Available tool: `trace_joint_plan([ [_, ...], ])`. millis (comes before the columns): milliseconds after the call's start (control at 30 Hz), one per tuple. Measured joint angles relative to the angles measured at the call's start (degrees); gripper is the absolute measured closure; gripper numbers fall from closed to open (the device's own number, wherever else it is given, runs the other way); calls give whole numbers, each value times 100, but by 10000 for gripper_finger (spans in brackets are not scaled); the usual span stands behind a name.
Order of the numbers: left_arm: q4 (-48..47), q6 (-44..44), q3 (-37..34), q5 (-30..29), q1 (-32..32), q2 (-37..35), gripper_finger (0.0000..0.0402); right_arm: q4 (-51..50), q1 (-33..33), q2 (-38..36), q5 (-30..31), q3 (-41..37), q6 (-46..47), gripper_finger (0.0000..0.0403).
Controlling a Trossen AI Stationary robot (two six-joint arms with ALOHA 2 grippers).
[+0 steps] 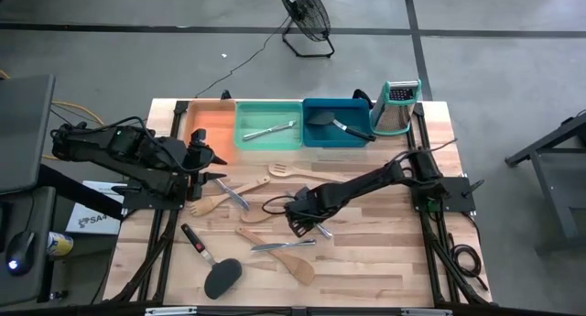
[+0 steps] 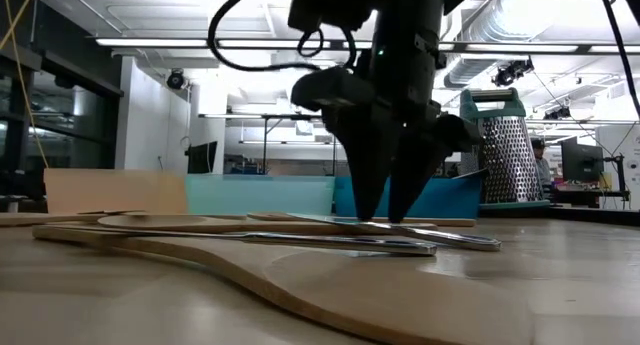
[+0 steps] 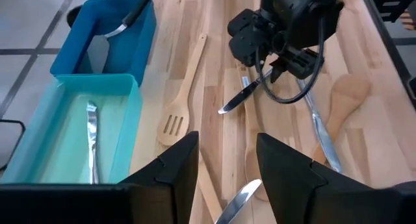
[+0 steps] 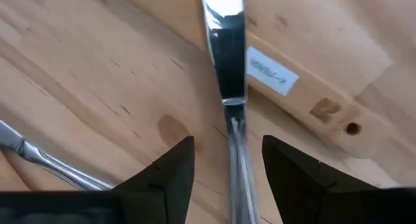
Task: Pick & Place Kitchen Items
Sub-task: Put the silver table knife into the green bin
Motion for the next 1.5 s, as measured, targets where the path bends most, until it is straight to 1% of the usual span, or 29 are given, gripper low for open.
trace_joint_plan([
  [267,-87,-1,0,37,0,0,249,103,27,180,91,9,-21,232],
  [367,-116,-1,0,33,0,0,249,100,77,241,291,15,-23,232],
  [467,-126,-1,0,31,0,0,249,33,129,247,458,15,-27,243],
  [600,-129,0,0,20,0,0,249,-63,175,254,697,15,-31,277],
  [833,-129,0,0,18,0,0,249,-111,192,258,712,13,-164,354],
  [933,-129,0,0,18,0,0,249,-91,190,258,630,13,-172,378],
  [1367,-129,20,2,15,0,0,249,260,186,158,377,-18,39,378],
  [1500,-129,20,2,13,0,0,249,349,192,-50,325,-18,83,379],
])
